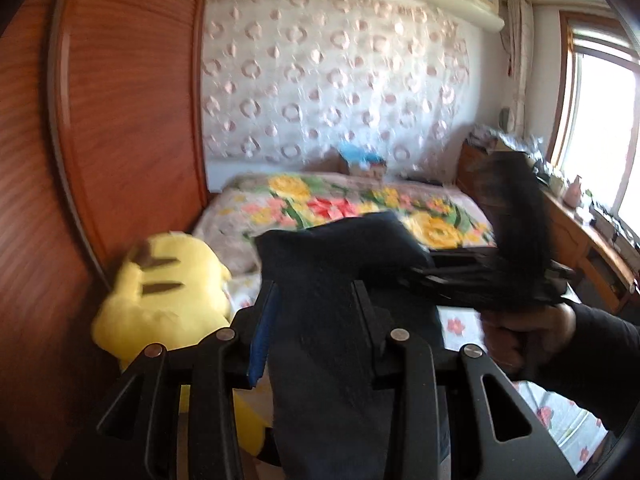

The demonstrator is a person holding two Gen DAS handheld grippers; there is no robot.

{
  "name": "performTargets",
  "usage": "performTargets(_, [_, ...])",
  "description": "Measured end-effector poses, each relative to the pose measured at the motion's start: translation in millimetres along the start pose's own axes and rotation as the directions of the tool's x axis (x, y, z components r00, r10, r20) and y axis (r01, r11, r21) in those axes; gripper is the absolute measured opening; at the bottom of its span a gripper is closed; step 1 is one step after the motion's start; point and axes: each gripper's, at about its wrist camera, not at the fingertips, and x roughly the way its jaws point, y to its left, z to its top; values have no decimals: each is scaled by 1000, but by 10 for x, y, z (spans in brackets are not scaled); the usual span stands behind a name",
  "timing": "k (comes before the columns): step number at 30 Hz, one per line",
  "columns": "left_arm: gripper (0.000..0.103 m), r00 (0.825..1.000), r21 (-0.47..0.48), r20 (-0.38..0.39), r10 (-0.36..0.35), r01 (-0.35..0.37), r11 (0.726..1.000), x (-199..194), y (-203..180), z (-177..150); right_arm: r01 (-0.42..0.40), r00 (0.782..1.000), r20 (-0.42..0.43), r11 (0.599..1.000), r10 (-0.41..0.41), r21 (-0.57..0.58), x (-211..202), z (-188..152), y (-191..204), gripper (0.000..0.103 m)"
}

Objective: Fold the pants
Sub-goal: 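Carry the folded jeans with both tools toward the yellow plush toy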

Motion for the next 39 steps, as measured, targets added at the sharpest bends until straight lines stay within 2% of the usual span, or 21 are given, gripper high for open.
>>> performTargets(1, [37,1000,3,-19,-8,8,1000,86,-36,-37,51,998,-25,998,-50,31,119,-85,-204,25])
performTargets(3, [37,998,16,-60,-27,28,999,248,-145,-133,100,994,-61,991,-95,89,252,-218,-497,25])
performTargets(6, [37,991,39,-129,-40,46,998,494,-288,-295,139,988,-88,981,-128,132,285,-378,-730,32])
performTargets(7, [37,989,40,-142,-43,49,998,530,-324,-325,151,986,-96,979,-138,140,273,-410,-764,37])
performTargets(10, [37,982,45,-184,-38,47,998,618,-415,-468,219,972,-113,967,-205,129,211,-475,-777,48])
performTargets(13, [37,977,41,-211,-21,30,999,631,-433,-591,272,958,-127,955,-257,121,91,-478,-699,50])
performTargets(17, [37,975,25,-223,-2,8,1000,602,-390,-697,402,913,-113,912,-392,83,77,-295,-553,51])
performTargets(19, [37,975,18,-222,3,1,1000,573,-384,-739,390,920,-62,919,-387,60,3,-238,-420,51])
performTargets(21, [38,974,13,-225,7,-5,1000,556,-401,-773,375,926,-58,927,-373,22,31,-179,-306,41])
performTargets(22, [39,974,14,-225,12,-9,1000,558,-402,-776,341,938,-61,940,-340,6,37,-187,-238,31])
performTargets(23, [40,974,16,-224,15,-12,1000,555,-407,-779,324,944,-63,946,-324,-8,15,-230,-206,29])
performTargets(26, [41,974,9,-225,17,-15,1000,569,-392,-790,315,945,-76,948,-317,-34,145,-247,-152,26])
performTargets(31, [41,974,-7,-226,17,-19,1000,609,-370,-820,351,927,-138,936,-349,-12,455,-214,-495,23])
performTargets(33, [41,974,-14,-226,17,-21,1000,618,-359,-819,339,931,-147,941,-334,8,554,-203,-597,23])
performTargets(39, [42,975,-12,-219,47,-51,999,548,-410,-787,360,925,-132,933,-355,10,454,-142,-462,23])
